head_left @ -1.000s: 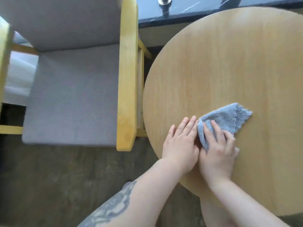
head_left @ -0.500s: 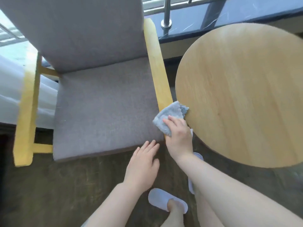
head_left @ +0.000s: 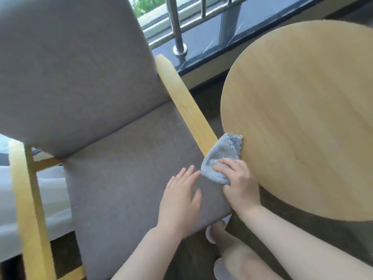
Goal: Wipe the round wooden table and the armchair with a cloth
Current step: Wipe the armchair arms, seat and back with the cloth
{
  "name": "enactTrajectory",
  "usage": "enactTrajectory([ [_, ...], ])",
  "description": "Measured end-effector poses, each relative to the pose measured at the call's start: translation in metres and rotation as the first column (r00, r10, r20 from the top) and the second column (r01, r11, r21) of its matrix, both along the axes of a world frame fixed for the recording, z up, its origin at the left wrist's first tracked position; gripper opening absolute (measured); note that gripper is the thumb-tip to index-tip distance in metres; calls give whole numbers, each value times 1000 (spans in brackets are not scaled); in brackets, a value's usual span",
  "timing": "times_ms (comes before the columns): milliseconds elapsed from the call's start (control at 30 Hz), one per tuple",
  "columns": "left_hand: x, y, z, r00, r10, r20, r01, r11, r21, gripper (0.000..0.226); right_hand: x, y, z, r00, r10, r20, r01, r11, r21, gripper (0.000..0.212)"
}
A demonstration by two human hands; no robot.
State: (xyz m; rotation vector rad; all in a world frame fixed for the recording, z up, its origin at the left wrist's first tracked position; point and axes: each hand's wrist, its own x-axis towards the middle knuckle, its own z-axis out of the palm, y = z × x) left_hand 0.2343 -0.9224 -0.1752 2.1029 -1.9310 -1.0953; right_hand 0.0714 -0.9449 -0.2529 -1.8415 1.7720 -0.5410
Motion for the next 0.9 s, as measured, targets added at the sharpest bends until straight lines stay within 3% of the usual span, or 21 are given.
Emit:
enactTrajectory([
  [133,25,-40,-18,1000,16,-9,-16,999,-48,51,8,-6,-10,997,5,-76,-16,988,-152,53],
  [267,36,-79,-39,990,-137,28,139,987,-79,55,33,-39,-12,991,-110,-80,104,992,-76,65],
  [367,43,-122,-60,927,-362,95,372,921,-113,54,23,-6,-13,956,-169,-241,151,984,-89,73],
  [467,51,-152,-79,834,-527,162,547,828,-122,56,36,5,-9,912,-260,-318,254,965,-63,66],
  [600,65,-163,-87,775,-606,178,630,763,-145,55,102,-44,-16,905,-246,-349,265,964,10,67],
  [733,70,-171,-84,736,-644,209,676,716,-177,54,80,2,-20,891,-239,-385,257,966,-6,65],
  [800,71,-175,-85,802,-560,208,595,783,-184,54,72,29,-16,819,-437,-372,453,890,-49,57],
  [900,63,-169,-93,910,-391,141,412,892,-184,56,105,-5,-19,612,-727,-312,749,659,-65,50],
])
